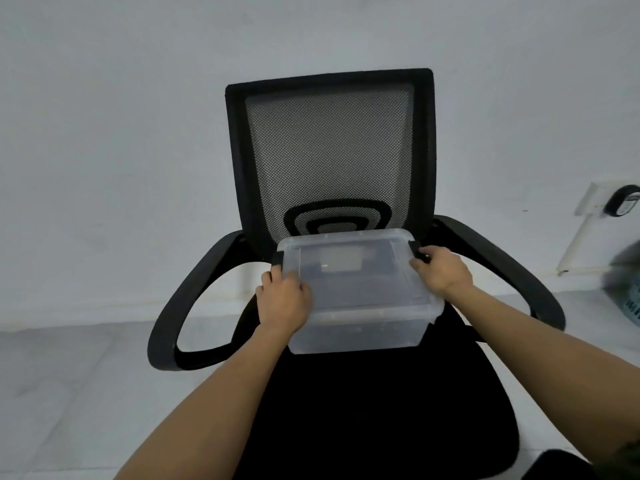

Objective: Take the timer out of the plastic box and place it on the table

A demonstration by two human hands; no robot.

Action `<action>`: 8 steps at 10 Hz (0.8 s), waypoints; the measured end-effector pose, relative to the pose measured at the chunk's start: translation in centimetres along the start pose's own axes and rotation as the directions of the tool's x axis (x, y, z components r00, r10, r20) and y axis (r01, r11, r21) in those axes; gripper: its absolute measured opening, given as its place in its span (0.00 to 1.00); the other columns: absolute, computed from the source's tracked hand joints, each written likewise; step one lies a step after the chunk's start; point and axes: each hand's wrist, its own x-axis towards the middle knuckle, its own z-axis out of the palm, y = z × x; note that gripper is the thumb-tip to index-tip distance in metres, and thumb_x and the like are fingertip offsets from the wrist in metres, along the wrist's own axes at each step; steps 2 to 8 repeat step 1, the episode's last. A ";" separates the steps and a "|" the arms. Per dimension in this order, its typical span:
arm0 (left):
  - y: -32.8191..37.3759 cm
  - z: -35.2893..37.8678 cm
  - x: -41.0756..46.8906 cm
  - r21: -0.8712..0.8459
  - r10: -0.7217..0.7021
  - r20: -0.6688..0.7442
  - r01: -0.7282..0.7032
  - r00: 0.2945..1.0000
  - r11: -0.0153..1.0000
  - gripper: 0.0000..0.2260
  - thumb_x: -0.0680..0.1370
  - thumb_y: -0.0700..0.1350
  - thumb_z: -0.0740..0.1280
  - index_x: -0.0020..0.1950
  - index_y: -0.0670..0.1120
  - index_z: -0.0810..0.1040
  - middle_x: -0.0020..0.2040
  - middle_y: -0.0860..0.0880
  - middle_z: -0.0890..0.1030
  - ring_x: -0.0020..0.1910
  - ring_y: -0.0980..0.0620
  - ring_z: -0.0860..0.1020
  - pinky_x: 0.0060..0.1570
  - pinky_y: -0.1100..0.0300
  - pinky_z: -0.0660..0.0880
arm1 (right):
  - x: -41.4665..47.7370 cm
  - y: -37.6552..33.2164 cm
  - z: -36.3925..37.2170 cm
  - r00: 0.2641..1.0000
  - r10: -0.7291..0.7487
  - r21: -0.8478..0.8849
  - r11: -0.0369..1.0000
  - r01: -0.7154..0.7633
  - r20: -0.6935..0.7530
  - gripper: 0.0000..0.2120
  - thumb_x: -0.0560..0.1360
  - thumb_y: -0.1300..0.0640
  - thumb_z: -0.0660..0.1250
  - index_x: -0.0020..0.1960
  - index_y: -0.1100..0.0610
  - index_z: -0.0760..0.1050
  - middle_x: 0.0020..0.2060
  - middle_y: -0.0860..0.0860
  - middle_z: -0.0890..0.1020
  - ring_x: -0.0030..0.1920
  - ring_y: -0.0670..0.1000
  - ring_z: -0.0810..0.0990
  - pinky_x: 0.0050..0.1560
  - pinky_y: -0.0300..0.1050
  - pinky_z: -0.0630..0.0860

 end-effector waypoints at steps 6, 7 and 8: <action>0.0 0.2 -0.4 0.002 -0.026 -0.012 0.026 1.000 1.000 0.16 0.79 0.49 0.55 0.62 0.43 0.74 0.67 0.41 0.69 0.64 0.40 0.67 0.60 0.45 0.68 | 0.1 -2.7 -3.8 0.956 -0.174 0.130 0.969 0.209 -0.238 0.19 0.75 0.48 0.67 0.64 0.53 0.78 0.58 0.52 0.83 0.57 0.54 0.80 0.59 0.49 0.75; 0.0 0.2 -0.4 0.002 -0.026 -0.012 0.026 1.000 1.000 0.16 0.79 0.49 0.55 0.62 0.43 0.74 0.67 0.41 0.69 0.64 0.40 0.67 0.60 0.45 0.68 | 0.1 -2.7 -3.8 0.956 -0.174 0.130 0.969 0.209 -0.238 0.19 0.75 0.48 0.67 0.64 0.53 0.78 0.58 0.52 0.83 0.57 0.54 0.80 0.59 0.49 0.75; 0.0 0.2 -0.4 0.002 -0.026 -0.012 0.026 1.000 1.000 0.16 0.79 0.49 0.55 0.62 0.43 0.74 0.67 0.41 0.69 0.64 0.40 0.67 0.60 0.45 0.68 | 0.1 -2.7 -3.8 0.956 -0.174 0.130 0.969 0.209 -0.238 0.19 0.75 0.48 0.67 0.64 0.53 0.78 0.58 0.52 0.83 0.57 0.54 0.80 0.59 0.49 0.75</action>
